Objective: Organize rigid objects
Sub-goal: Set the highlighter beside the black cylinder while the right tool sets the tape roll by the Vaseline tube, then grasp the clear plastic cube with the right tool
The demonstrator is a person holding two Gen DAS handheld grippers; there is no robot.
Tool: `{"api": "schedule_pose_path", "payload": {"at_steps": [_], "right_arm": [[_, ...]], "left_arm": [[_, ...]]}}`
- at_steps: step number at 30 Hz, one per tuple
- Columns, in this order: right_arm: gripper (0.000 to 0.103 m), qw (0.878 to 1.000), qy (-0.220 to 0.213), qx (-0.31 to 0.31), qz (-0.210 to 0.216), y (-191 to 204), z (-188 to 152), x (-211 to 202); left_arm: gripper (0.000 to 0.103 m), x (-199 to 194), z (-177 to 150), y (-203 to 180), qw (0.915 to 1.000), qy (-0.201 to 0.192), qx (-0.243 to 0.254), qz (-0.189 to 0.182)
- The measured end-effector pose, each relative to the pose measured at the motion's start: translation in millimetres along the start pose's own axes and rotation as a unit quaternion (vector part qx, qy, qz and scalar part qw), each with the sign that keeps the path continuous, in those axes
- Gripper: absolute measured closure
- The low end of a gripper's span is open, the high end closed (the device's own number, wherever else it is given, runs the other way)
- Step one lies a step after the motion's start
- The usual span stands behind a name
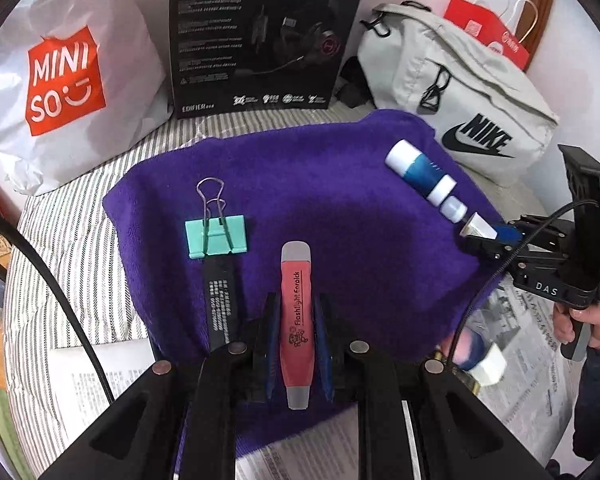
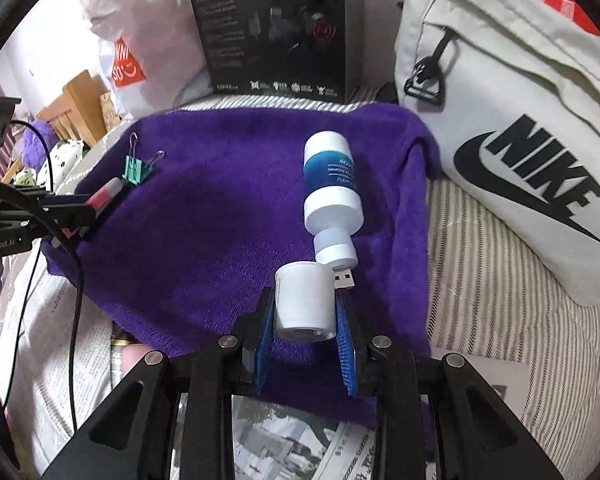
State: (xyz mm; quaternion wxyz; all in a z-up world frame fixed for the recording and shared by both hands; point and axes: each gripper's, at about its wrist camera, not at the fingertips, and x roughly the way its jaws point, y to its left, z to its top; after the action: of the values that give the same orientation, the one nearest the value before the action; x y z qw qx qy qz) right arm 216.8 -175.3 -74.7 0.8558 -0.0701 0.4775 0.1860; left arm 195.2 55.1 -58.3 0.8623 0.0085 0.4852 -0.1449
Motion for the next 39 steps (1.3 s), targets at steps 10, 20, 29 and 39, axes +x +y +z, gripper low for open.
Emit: {"api": "schedule_pose_path", "payload": {"at_steps": [10,20,29,39], "right_arm": [[0.074,1.0,0.002,-0.016,-0.009,5,1,11],[0.073,1.0,-0.002,-0.023,-0.006,4,1,12],[0.061,1.0,0.022,-0.021,0.007,2,3,5],[0.049,1.0,-0.016,-0.003,0.007,11,-20,-45]], "left_arm": [[0.087,34,7,8,0.9994,0.026,0.004,0.023],[0.084,36,7,-4,0.998,0.025,0.027,0.051],[0.057,29,-7,-18,0.9962,0.051,0.035,0.061],[0.057,-19,-28,-22,0.997,0.017,0.022,0.072]]}}
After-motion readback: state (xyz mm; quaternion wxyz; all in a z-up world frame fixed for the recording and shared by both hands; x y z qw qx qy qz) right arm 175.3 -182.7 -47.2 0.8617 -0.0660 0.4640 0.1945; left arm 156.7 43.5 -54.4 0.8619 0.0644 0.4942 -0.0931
